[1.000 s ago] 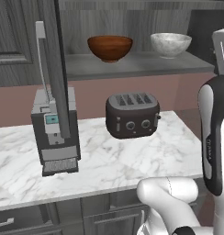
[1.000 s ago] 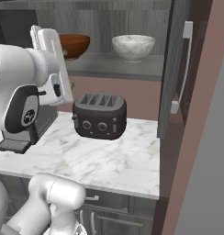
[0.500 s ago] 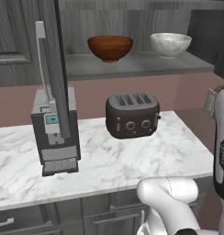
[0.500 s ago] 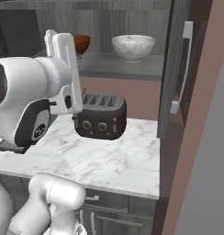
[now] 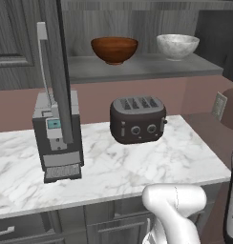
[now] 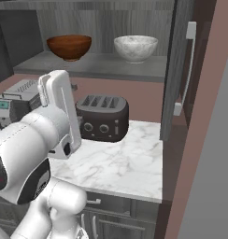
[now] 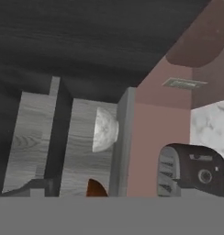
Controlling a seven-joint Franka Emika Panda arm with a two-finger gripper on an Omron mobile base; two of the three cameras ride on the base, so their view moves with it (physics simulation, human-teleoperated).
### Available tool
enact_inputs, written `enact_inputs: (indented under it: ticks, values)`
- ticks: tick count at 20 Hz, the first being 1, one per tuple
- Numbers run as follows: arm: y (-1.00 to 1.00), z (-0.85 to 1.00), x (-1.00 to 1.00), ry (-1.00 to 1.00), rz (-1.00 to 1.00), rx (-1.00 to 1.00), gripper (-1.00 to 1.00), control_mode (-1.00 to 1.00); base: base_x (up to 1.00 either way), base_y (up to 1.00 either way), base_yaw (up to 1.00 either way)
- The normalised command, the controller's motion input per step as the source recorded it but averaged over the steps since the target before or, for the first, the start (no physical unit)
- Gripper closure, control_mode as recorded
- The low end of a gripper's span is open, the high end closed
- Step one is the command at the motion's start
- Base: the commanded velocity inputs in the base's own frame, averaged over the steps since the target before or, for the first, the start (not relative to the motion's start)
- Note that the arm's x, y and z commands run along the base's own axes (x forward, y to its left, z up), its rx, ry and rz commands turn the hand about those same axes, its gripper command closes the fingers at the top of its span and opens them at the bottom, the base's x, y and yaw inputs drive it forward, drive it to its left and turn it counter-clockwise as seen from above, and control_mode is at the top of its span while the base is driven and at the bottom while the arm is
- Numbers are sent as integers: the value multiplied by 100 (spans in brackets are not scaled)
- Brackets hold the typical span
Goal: Open the cabinet. Pick the bowls from the counter and place them in the cabinet. Then close the cabinet.
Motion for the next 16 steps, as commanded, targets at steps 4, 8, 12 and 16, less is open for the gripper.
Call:
enact_inputs:
  ticks: [4, 8, 12, 16]
  values:
    - [-8, -24, -27, -28, 0, 0, -100, -100, 0, 0, 0]
    - [-21, 0, -1, -8, 0, 3, -100, -100, 0, 0, 0]
    - [-15, 0, 0, 0, 0, 1, -100, -100, 0, 0, 0]
    - [-22, 0, 0, 0, -2, 2, -100, -100, 0, 0, 0]
